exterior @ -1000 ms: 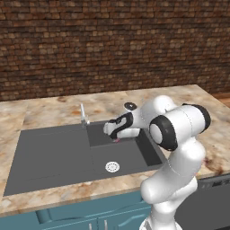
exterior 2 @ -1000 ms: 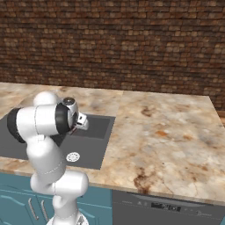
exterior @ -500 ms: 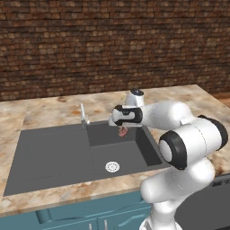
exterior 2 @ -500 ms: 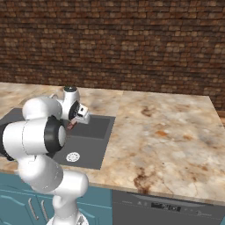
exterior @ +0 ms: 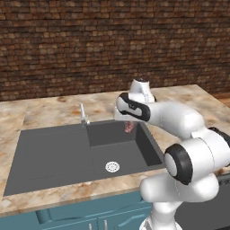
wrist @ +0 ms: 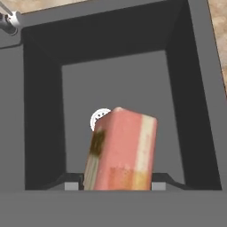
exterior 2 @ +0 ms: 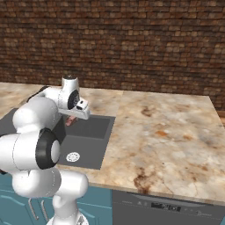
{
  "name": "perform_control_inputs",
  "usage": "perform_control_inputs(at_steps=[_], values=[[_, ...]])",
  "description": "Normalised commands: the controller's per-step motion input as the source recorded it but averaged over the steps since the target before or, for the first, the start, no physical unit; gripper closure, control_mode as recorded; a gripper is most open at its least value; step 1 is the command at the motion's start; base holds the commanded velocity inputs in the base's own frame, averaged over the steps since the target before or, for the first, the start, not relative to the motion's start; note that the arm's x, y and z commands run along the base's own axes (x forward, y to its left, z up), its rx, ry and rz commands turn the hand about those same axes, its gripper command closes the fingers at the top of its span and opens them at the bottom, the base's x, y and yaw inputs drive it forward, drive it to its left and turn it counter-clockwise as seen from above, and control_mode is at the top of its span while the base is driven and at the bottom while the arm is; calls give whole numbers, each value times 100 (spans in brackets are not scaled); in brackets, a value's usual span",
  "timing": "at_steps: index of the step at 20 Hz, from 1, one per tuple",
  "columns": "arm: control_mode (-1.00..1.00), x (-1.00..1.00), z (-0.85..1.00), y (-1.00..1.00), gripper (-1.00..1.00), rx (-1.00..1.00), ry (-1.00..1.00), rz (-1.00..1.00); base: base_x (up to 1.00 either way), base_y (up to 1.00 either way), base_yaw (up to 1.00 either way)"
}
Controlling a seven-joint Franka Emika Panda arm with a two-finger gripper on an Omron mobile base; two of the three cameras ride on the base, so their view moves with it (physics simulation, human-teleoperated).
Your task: Pick up the dish brush and bar soap from the sink, and place them back in the cabinet, and close the cabinet door.
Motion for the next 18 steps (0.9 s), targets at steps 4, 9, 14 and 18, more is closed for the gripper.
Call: perform_control_inputs(at_steps=[4, 9, 14, 18], values=[[-100, -41, 43, -28, 100, -2, 4, -2, 0, 0, 0], [-100, -31, 48, -23, 100, -2, 1, -4, 0, 0, 0], [-100, -31, 44, -21, 100, -2, 0, -3, 0, 0, 0], [-100, -18, 41, -10, 100, -3, 0, -6, 0, 0, 0]])
